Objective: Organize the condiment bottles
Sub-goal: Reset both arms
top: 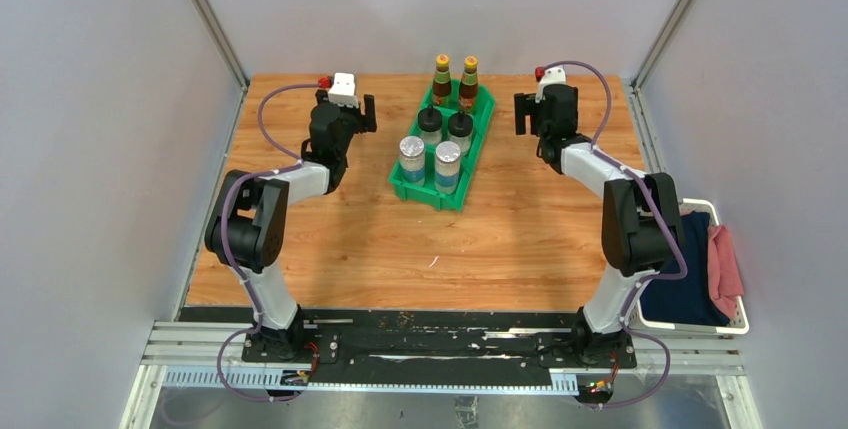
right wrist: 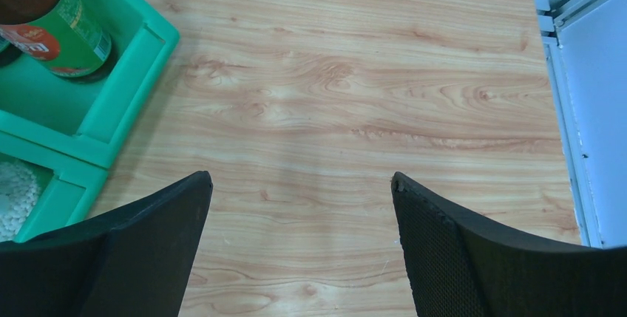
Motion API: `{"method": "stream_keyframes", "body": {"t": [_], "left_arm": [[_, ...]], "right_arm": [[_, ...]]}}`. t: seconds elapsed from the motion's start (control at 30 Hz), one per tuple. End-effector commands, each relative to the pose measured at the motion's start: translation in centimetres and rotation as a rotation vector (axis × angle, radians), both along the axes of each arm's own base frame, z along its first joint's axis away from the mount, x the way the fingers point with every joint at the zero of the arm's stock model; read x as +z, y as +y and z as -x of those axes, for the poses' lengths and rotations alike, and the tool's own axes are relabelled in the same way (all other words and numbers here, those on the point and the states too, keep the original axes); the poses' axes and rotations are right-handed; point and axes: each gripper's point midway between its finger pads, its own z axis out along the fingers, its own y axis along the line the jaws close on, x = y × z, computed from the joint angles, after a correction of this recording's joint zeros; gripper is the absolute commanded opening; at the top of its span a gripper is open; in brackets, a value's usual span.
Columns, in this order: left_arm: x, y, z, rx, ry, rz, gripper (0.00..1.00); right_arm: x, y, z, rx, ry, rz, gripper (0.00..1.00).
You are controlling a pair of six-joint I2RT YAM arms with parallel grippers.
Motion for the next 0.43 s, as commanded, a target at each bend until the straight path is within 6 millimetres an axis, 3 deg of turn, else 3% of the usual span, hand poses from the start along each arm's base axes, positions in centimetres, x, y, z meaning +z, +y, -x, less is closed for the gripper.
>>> {"method": "stream_keyframes", "body": {"t": [0.0,0.3,0.4], "left_arm": [[1.00,0.13,-0.07,-0.013,-0.049,-0.007,0.80],[0.63,0.39,0.13,-0.001,-0.050,-0.007,0.80],[0.42,0.53,0.07,0.005,-0.048,-0.008,0.80]], "right_arm": [[1.61,-1.32,-0.75,-0.060,-0.072,0.025,0.95],[1.85,-1.61,-0.68,-0.064,-0.108,0.013,0.91],[2.16,-2.14,-0.61,-0.085,-0.128,-0.027,0.94]]}}
